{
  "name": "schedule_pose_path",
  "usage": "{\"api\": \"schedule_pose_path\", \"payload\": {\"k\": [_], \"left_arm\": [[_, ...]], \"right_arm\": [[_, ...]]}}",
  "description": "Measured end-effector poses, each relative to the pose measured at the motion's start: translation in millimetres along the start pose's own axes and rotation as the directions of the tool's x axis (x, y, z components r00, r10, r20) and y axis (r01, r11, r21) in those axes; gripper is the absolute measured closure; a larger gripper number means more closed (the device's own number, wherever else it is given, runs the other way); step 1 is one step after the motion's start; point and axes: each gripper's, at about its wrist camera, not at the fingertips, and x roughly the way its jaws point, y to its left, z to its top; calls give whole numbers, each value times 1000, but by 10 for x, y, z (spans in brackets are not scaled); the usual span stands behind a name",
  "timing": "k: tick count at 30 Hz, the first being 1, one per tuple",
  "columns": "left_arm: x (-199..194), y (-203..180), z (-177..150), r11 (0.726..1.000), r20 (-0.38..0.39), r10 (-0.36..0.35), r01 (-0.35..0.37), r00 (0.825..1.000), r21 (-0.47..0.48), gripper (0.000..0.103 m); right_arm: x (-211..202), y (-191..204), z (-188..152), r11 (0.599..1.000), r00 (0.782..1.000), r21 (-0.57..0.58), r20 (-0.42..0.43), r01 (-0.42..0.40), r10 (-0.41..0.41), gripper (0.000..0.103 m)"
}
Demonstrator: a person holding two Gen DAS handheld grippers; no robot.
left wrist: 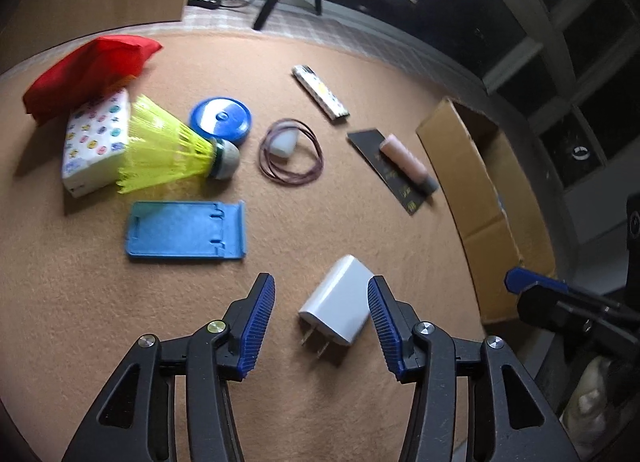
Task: Organize objects
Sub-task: 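Move the right tool back to the white charger plug, then close the right tool on the white charger plug, then carry the charger plug over the box and release it with the right tool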
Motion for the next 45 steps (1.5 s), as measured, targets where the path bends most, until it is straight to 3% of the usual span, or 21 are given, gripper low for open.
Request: {"api": "schedule_pose_path", "payload": {"k": [7,14,19,29,33,37,45], "left_arm": [[71,-181,-109,995,-30,-53,56,998,83,52],[122,-338,-298,990,-66,-108,114,992,85,52],[122,-301,-329,997,-47,-37,40,998,63,52],[166,-312,-325,997,-63,-44,47,997,57,53],[216,-349,-332,997,-72,-44,48,996,54,62],[202,-358,-351,998,-66,-50,53,997,44,62],[166,-454,-387,998,-53,-41,43,998,42,62]], "right_arm": [[155,-12,53,999,999,39,-32,-38,39,41],[373,-39,66,996,994,59,-85,-63,68,41],[535,-27,73,999,992,31,-121,-39,43,44],[876,-42,35,1000,980,-5,-201,-11,10,51],[912,-20,42,1000,979,-28,-202,-8,2,55],[947,8,42,999,977,-45,-214,-15,5,67],[876,21,16,997,981,-71,-196,-5,-9,67]]}}
